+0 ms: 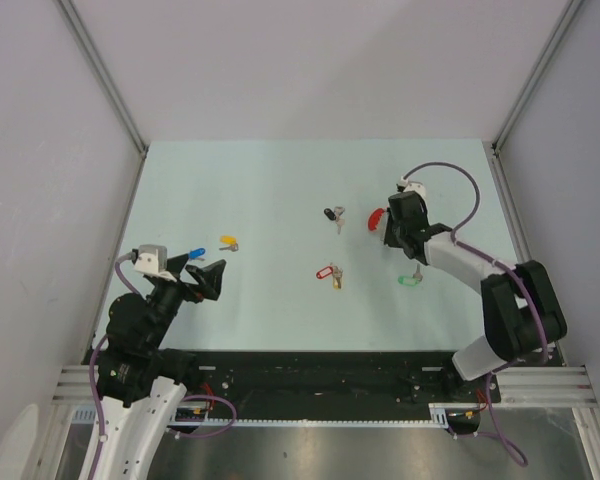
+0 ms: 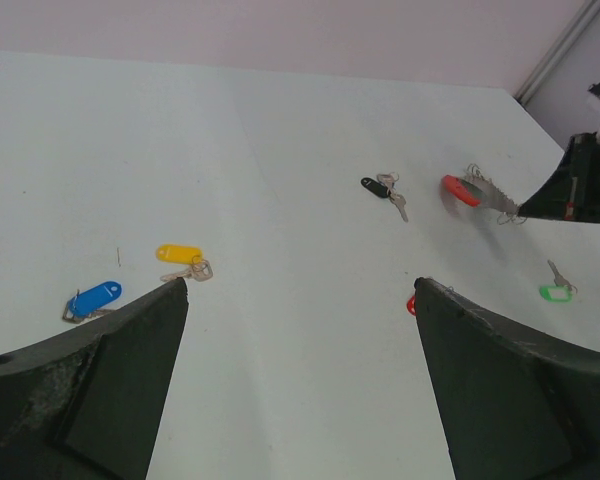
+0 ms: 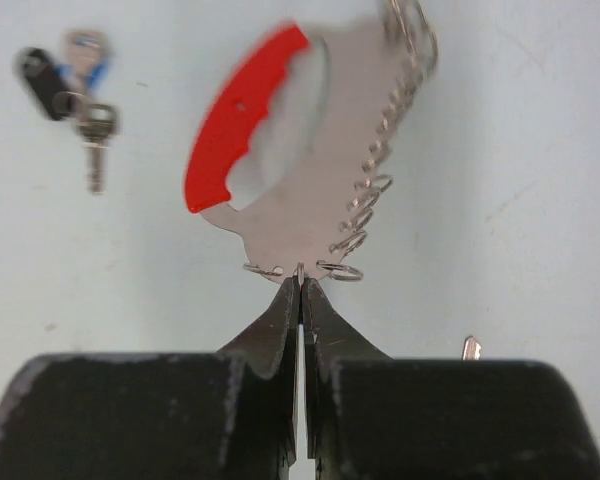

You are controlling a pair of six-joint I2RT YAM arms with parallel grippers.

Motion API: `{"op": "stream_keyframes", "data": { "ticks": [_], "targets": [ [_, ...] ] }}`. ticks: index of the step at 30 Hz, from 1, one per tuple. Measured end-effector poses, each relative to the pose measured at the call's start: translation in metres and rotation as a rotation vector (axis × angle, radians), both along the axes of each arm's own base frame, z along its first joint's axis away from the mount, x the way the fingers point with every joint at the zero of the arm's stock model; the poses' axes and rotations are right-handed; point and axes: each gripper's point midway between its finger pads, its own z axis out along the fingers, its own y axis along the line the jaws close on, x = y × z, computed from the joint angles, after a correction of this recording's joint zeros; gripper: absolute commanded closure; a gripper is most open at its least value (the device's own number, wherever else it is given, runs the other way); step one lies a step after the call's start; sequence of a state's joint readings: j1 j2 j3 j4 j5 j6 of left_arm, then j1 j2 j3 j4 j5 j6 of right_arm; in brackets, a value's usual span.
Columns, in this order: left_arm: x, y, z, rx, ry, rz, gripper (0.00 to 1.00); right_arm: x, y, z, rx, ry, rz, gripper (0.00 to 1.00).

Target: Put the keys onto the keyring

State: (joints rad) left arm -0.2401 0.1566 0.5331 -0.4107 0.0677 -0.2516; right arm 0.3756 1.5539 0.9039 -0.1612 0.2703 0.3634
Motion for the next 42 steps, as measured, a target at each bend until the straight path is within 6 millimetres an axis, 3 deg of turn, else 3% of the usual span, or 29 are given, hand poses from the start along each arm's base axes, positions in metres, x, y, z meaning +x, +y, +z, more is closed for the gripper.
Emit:
{"op": "stream_keyframes", "data": {
  "ticks": [5, 9, 14, 19, 22, 25, 31, 33, 37, 42],
  "targets": [
    [0.001, 0.0, -0.001, 0.001, 0.005, 0.0, 0.0, -0.009, 0.029, 0.059, 0.048, -0.138, 0.138, 1.0],
    [0.002, 0.0, -0.004, 0.003, 0.018, 0.0, 0.0, -0.023, 0.062, 0.092, 0.073, -0.214, 0.275, 1.0],
    [0.002, 0.0, -0.004, 0.003, 0.02, 0.001, 0.0, -0.038, 0.117, 0.117, 0.087, -0.262, 0.467, 1.0],
    [0.002, 0.0, -0.005, 0.003, 0.023, 0.002, 0.0, -0.035, 0.187, 0.152, 0.112, -0.339, 0.642, 1.0],
    [0.001, 0.0, -0.006, 0.004, 0.026, 0.004, 0.0, -0.04, 0.224, 0.163, 0.136, -0.377, 0.723, 1.0],
    [0.001, 0.0, -0.006, 0.004, 0.026, 0.004, 0.0, -0.053, 0.251, 0.156, 0.155, -0.373, 0.788, 1.0],
    [0.001, 0.0, -0.006, 0.004, 0.027, 0.004, 0.0, -0.088, 0.294, 0.096, 0.172, -0.236, 0.864, 1.0],
    [0.001, 0.0, -0.006, 0.004, 0.028, 0.004, 0.0, -0.104, 0.303, 0.084, 0.191, -0.219, 0.88, 1.0],
    [0.002, 0.0, -0.007, 0.005, 0.033, 0.003, 0.0, -0.14, 0.298, 0.038, 0.183, -0.111, 0.872, 1.0],
    [0.004, -0.001, -0.011, 0.011, 0.055, 0.001, 0.0, -0.163, 0.267, -0.015, 0.134, 0.008, 0.814, 0.99]
  ]
}}
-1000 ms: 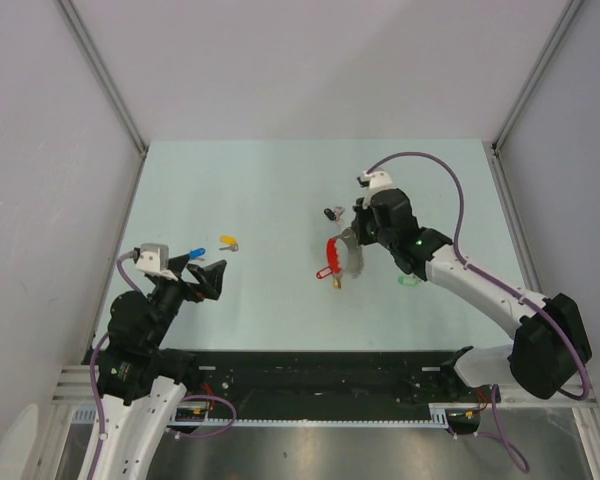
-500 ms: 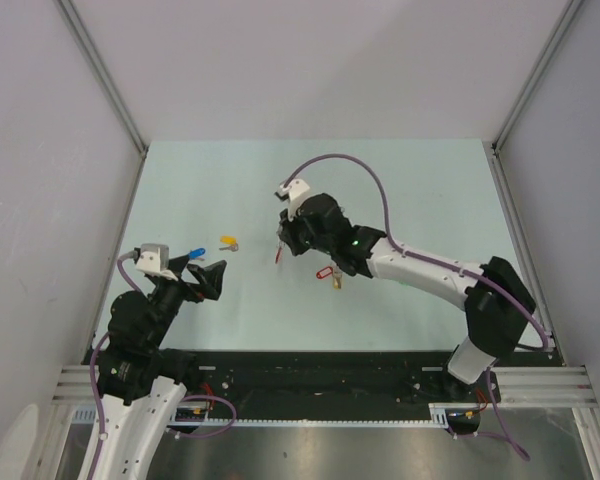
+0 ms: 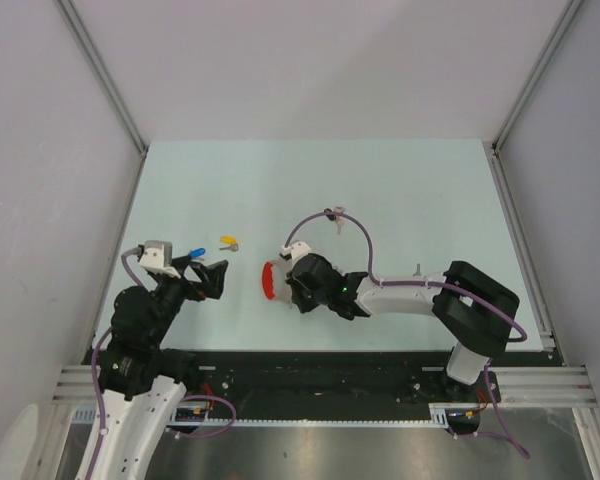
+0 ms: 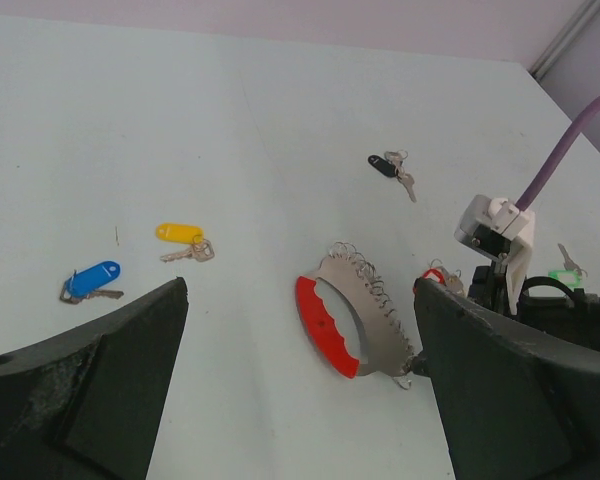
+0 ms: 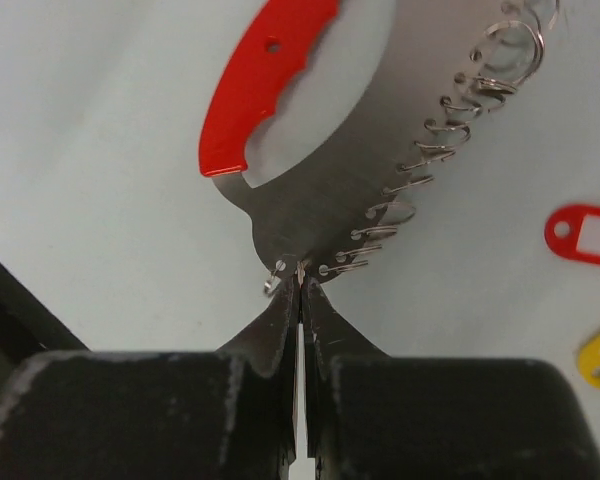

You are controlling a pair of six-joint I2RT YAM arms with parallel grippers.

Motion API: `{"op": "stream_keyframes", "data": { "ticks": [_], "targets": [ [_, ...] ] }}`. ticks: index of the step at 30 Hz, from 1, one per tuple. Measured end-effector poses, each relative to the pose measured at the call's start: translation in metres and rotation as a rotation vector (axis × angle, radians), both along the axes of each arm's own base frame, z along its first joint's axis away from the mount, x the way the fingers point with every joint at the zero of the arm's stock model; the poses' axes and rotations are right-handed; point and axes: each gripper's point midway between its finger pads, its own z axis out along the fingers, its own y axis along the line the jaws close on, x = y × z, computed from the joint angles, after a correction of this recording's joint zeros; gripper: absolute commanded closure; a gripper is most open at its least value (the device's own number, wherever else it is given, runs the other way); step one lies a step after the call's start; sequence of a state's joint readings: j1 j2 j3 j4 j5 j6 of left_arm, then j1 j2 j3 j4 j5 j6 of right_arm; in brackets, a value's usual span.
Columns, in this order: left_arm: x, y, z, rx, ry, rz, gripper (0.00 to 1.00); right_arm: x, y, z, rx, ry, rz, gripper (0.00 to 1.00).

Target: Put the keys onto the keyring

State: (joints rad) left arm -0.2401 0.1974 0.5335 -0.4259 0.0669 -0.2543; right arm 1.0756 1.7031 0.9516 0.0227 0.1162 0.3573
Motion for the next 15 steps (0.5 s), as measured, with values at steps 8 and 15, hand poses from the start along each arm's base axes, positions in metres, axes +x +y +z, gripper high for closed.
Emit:
{"op": "stream_keyframes", "data": {
  "ticks": [8, 15],
  "targets": [
    [0.003, -0.007, -0.009, 0.006, 0.046, -0.037, 0.0, -0.007, -0.011, -0.016, -0.015, 0.044, -0.022, 0.82],
    [0.011, -0.019, -0.032, 0.005, 0.164, -0.085, 0.0, -0.01, -0.01, -0.013, -0.006, 0.051, -0.006, 0.57]
  ]
}}
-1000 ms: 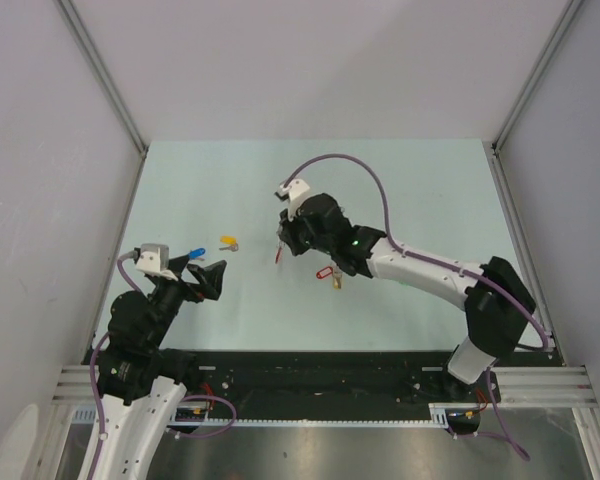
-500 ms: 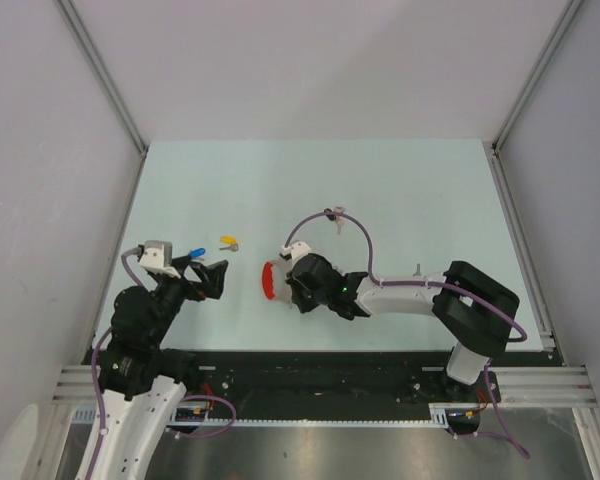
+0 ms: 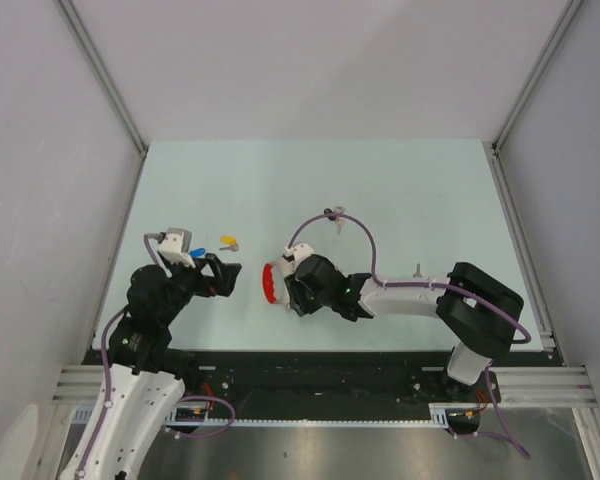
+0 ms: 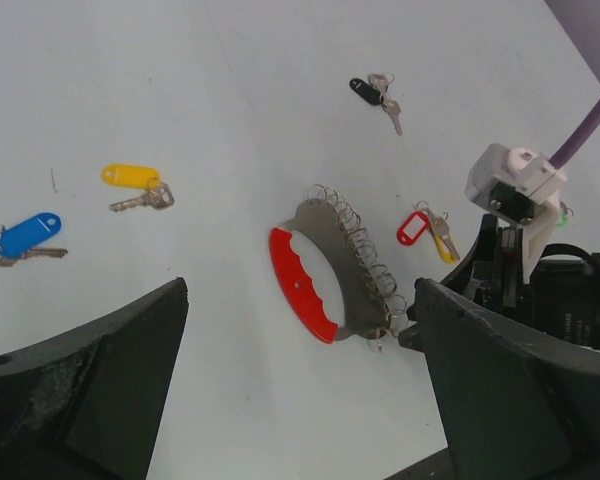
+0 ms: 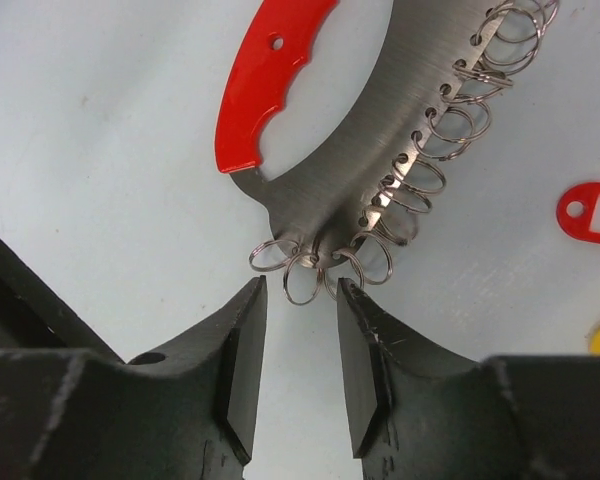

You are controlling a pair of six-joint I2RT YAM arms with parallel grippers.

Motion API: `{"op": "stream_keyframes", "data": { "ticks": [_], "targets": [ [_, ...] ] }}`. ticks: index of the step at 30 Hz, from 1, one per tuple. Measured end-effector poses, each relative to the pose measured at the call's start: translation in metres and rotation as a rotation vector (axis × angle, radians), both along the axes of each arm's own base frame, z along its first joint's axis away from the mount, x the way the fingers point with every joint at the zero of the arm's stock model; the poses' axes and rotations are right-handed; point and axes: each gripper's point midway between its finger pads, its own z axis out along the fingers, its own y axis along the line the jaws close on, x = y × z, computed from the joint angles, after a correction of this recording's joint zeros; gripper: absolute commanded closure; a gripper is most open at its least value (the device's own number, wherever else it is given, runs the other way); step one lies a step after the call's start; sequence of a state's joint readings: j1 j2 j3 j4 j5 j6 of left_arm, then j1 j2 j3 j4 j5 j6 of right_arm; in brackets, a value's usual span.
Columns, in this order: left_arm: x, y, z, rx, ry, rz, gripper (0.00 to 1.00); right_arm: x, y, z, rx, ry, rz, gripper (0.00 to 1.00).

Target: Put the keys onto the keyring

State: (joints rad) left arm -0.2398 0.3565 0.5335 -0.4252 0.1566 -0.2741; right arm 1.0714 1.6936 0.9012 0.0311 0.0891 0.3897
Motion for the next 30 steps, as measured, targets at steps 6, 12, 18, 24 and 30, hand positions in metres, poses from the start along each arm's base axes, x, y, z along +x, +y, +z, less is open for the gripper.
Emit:
{"op": "stream_keyframes", "data": {
  "ticks": [6, 12, 18, 24, 30],
  "targets": [
    [0.005, -0.014, -0.021, -0.03, 0.123, -0.046, 0.0, 0.0, -0.008, 0.02, 0.021, -0.032, -0.01, 0.48],
    [-0.002, -0.046, -0.035, -0.065, 0.22, -0.131, 0.01, 0.007, -0.036, 0.042, 0.052, -0.074, -0.064, 0.44],
    [-0.02, -0.091, -0.051, -0.065, 0.301, -0.204, 0.07, 0.034, -0.089, 0.051, 0.106, -0.1, -0.207, 0.35],
    [-0.035, -0.117, -0.095, -0.05, 0.401, -0.128, 0.33, 0.045, -0.134, 0.059, 0.217, -0.151, -0.303, 0.35],
    [-0.04, -0.124, -0.13, -0.014, 0.469, 0.003, 0.53, 0.047, -0.159, 0.053, 0.289, -0.162, -0.341, 0.35]
  ]
}}
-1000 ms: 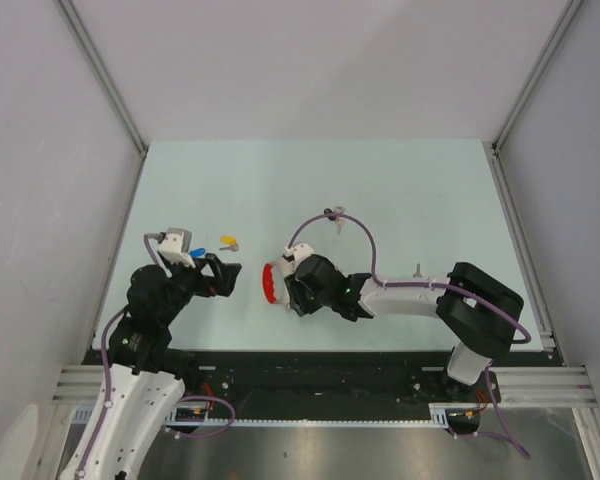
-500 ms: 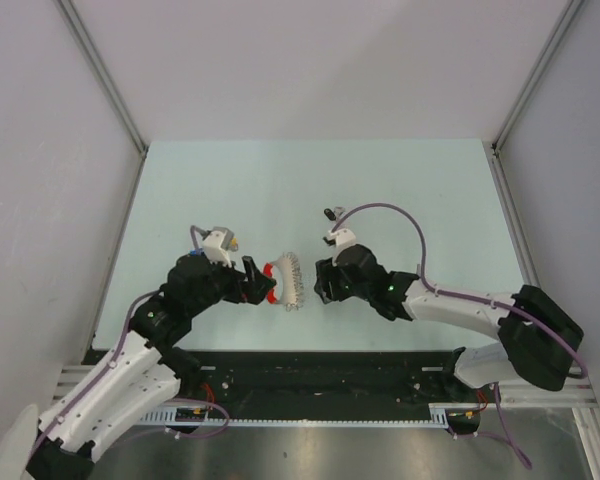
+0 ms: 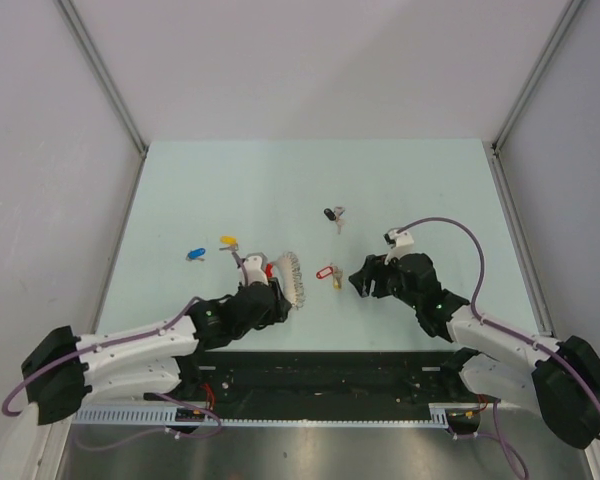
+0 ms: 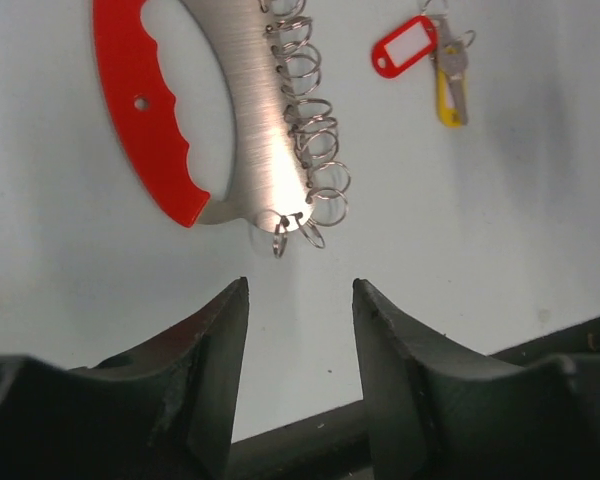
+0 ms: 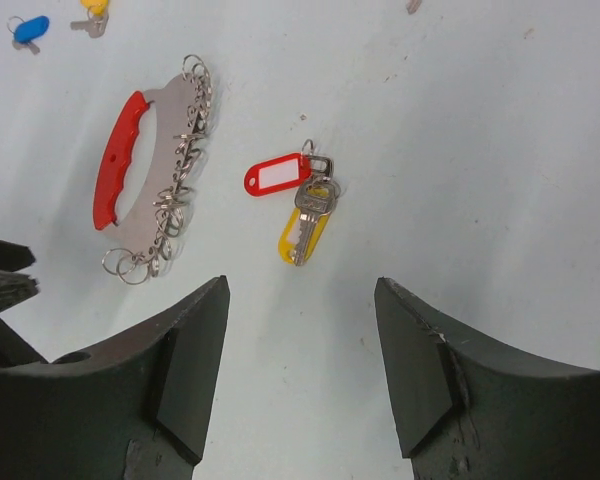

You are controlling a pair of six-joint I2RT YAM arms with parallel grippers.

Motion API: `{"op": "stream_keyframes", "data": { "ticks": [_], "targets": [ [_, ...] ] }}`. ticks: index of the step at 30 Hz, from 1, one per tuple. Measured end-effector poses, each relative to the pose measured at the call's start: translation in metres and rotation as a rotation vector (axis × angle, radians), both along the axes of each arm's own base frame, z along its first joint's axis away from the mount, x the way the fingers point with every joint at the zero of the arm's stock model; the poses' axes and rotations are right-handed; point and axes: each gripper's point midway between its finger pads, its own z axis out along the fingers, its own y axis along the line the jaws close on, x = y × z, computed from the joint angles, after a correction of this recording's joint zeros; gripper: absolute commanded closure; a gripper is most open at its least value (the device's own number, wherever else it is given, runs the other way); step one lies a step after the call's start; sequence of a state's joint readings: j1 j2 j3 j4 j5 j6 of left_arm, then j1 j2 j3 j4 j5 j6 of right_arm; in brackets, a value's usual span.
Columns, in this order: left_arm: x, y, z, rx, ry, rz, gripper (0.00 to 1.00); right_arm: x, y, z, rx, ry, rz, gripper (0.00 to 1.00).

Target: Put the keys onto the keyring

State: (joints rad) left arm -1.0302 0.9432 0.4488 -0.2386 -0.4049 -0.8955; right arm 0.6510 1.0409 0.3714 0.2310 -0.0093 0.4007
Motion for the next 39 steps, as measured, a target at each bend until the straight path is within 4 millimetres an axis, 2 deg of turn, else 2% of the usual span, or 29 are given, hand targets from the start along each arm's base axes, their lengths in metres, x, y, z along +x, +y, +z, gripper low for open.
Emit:
{"op": "stream_keyframes", "data": {
  "ticks": [8, 14, 32, 35, 39],
  "targets": [
    [-0.001, -0.004, -0.037, 0.069, 0.059, 0.086, 0.66, 0.0, -0.004, 0.009, 0.088, -0.021, 0.007, 0.35],
    [0.0, -0.002, -0.055, 0.112, 0.082, 0.113, 0.67, -0.001, -0.003, 0.012, 0.112, -0.029, 0.021, 0.35],
    [0.011, -0.037, -0.048, 0.026, 0.058, 0.072, 0.65, -0.006, 0.007, 0.02, 0.143, -0.049, 0.101, 0.35],
    [0.012, -0.044, -0.042, 0.003, 0.052, 0.058, 0.6, -0.012, 0.016, 0.019, 0.138, -0.058, 0.144, 0.35],
    [0.012, -0.044, -0.028, -0.029, 0.035, 0.058, 0.55, -0.031, 0.038, 0.011, 0.106, -0.051, 0.234, 0.37]
  ]
}}
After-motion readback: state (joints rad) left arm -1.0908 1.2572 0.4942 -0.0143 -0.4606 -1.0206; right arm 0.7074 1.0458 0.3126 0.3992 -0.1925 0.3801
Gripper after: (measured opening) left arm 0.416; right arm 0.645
